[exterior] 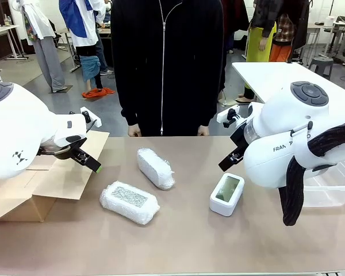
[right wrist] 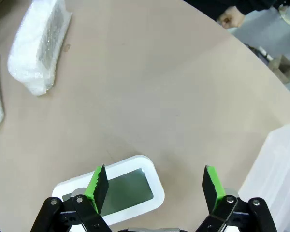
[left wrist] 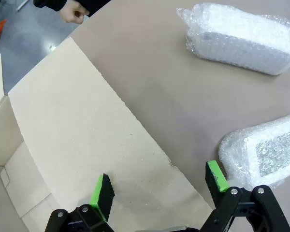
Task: Separate and place wrapped and unwrapped clocks.
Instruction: Pick up the Digital clock indicated by the person.
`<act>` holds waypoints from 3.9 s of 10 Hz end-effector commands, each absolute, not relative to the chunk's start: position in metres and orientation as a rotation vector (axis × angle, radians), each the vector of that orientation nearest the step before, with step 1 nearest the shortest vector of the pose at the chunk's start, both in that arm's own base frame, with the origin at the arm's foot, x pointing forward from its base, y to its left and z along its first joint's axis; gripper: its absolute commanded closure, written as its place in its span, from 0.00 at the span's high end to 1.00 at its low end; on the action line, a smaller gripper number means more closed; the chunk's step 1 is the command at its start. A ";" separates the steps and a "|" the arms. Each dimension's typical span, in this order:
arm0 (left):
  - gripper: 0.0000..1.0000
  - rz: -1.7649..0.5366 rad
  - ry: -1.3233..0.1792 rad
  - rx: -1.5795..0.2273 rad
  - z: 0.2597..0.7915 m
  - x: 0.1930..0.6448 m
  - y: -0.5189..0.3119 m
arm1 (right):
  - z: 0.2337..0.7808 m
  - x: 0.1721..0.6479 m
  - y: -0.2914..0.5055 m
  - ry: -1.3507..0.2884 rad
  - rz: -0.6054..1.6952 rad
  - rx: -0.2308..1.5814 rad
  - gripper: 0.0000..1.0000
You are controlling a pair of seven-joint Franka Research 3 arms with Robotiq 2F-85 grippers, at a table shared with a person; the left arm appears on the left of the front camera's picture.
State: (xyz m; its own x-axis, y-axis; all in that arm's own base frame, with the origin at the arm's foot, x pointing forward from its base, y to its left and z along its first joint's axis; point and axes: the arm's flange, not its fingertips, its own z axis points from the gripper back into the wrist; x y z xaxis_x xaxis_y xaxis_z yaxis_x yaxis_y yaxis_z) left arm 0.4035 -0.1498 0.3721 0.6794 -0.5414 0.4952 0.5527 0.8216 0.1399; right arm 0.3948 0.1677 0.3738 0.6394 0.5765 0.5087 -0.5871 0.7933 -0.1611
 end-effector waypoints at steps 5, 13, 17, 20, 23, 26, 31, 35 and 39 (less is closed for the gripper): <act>1.00 -0.631 -0.550 0.024 0.391 0.399 -0.151 | 0.395 0.401 0.159 -0.615 0.715 0.004 1.00; 1.00 -0.995 -0.621 0.002 0.503 0.345 -0.109 | 0.471 0.427 0.084 -0.703 0.967 0.133 1.00; 1.00 -1.074 -0.693 -0.009 0.561 0.316 -0.065 | 0.495 0.457 0.029 -0.750 0.983 0.216 1.00; 1.00 -1.080 -0.688 -0.056 0.589 0.305 -0.025 | 0.504 0.478 -0.007 -0.867 1.110 0.344 1.00; 1.00 -1.174 -0.680 -0.108 0.618 0.314 0.030 | 0.490 0.507 -0.029 -0.935 1.123 0.464 1.00; 1.00 -1.107 -0.641 -0.194 0.627 0.350 0.068 | 0.463 0.535 -0.031 -0.909 1.161 0.434 1.00; 1.00 -1.115 -0.690 -0.245 0.616 0.372 0.079 | 0.462 0.537 -0.066 -0.710 1.256 0.199 1.00; 1.00 -1.124 -0.667 -0.204 0.619 0.370 0.079 | 0.477 0.531 -0.090 -0.634 1.269 0.118 1.00; 1.00 -1.104 -0.631 -0.166 0.617 0.375 0.079 | 0.493 0.527 -0.109 -0.618 1.265 0.063 1.00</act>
State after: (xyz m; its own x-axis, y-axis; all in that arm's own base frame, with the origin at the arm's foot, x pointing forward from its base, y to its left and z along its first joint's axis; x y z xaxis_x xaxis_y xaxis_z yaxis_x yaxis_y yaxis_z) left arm 0.3729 0.0760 0.6135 0.3038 -0.7661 0.5664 0.8674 0.4684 0.1682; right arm 0.5258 -0.1105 0.4873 0.1423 0.8659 0.4795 -0.9061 0.3090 -0.2891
